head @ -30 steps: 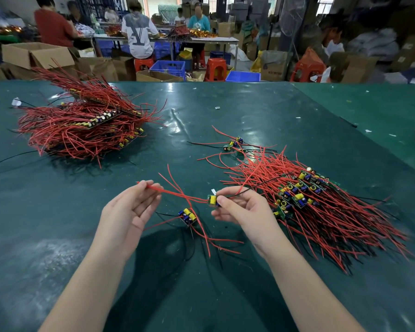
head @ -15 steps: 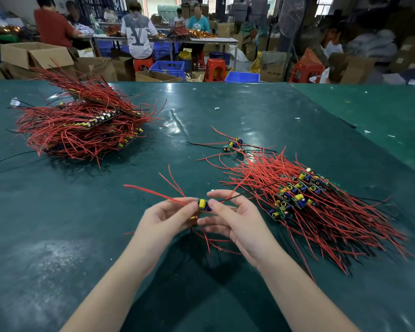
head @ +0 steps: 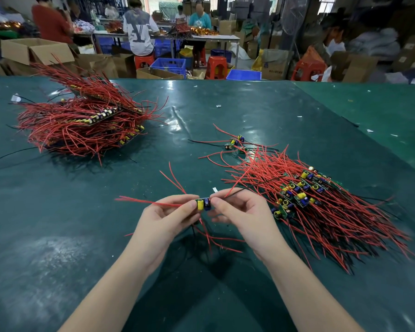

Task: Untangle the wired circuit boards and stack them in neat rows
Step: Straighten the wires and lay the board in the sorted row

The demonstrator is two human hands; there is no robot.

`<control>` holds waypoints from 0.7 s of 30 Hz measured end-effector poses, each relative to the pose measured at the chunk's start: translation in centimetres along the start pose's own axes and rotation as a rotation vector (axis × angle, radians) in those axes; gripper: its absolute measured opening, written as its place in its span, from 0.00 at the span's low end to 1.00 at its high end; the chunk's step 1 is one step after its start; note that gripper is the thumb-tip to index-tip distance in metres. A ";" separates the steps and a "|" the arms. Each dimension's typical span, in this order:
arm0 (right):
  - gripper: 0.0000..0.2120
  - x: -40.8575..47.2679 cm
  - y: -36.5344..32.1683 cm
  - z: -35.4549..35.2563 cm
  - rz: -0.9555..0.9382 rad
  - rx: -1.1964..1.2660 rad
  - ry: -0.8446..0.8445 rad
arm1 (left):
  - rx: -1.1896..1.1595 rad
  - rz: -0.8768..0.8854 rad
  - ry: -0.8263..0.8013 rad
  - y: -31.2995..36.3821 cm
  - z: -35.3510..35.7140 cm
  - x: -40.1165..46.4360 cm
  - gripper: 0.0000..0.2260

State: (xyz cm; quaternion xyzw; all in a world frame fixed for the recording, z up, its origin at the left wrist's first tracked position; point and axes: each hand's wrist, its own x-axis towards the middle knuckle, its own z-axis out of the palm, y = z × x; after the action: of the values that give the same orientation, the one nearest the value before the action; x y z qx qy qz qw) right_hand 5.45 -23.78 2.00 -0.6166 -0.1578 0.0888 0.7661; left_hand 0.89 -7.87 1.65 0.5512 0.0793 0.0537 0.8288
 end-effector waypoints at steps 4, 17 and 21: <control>0.07 -0.1 0.2 0.4 0.006 0.027 -0.012 | 0.076 0.030 -0.017 0.1 0.1 -0.2 0.15; 0.11 0.0 0.2 0.4 -0.004 0.050 0.011 | -0.082 -0.017 -0.006 0.1 0.2 -0.1 0.10; 0.07 0.2 0.3 0.2 0.078 0.170 0.031 | -0.142 -0.056 -0.023 0.0 0.1 0.0 0.08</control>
State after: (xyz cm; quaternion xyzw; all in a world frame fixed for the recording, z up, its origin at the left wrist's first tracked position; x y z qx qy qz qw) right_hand 5.56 -23.43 1.78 -0.5564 -0.1135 0.1220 0.8140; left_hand 0.89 -7.99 1.70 0.4893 0.0814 0.0296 0.8678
